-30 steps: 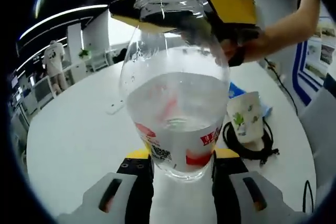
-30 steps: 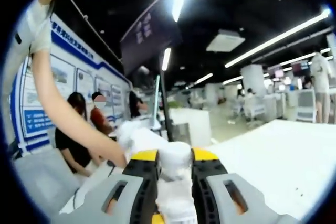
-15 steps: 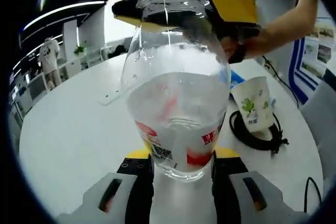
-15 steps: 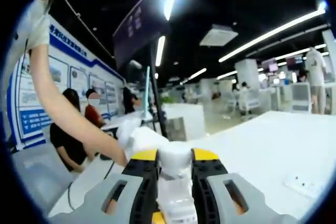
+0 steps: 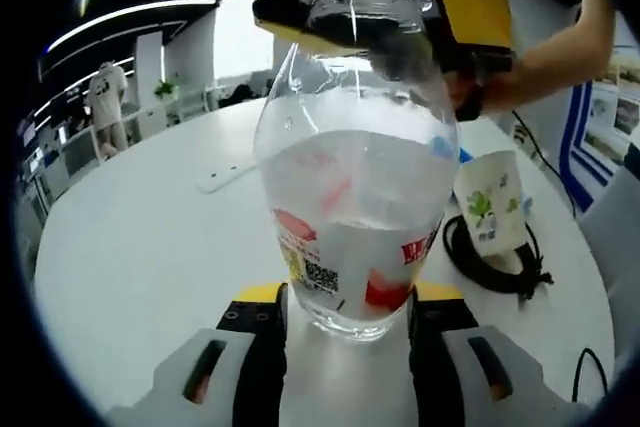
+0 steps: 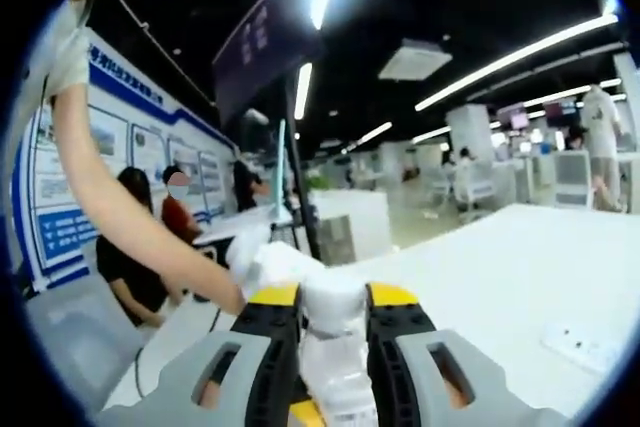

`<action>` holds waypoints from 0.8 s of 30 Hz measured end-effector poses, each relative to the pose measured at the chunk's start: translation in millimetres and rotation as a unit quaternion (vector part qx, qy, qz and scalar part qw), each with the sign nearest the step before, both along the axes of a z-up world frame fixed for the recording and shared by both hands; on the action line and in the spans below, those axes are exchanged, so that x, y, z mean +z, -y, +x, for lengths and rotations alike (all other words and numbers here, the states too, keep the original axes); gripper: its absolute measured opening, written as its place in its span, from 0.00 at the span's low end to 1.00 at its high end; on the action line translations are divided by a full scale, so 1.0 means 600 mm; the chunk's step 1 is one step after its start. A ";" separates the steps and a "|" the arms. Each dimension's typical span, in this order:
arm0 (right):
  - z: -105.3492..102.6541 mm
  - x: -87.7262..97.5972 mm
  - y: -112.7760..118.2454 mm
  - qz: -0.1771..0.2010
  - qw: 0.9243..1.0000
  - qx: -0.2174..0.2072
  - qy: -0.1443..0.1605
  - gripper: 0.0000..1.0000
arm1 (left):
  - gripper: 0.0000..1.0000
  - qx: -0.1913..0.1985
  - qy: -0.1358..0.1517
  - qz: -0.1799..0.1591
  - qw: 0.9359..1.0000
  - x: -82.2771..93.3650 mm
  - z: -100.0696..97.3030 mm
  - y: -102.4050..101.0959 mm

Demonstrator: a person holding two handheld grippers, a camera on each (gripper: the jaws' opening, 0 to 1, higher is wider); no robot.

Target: Arrange the tabletop items into an orderly group along one side of the table until the central work area is clear of visible clutter.

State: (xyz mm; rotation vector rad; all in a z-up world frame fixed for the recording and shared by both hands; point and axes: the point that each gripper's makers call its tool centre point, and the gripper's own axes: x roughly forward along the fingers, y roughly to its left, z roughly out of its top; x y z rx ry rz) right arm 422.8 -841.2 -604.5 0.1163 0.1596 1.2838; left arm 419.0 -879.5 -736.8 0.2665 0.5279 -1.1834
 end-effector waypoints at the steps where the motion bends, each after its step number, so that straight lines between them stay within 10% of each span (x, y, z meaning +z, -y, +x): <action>1: 0.000 0.000 0.000 -0.001 1.000 -0.001 -0.001 0.23 | 0.47 -0.001 0.002 0.002 1.000 0.002 -0.001 0.000; 24: -0.040 0.042 0.059 -0.004 0.998 -0.058 0.000 0.30 | 0.39 0.088 0.007 0.015 0.996 0.025 -0.007 -0.007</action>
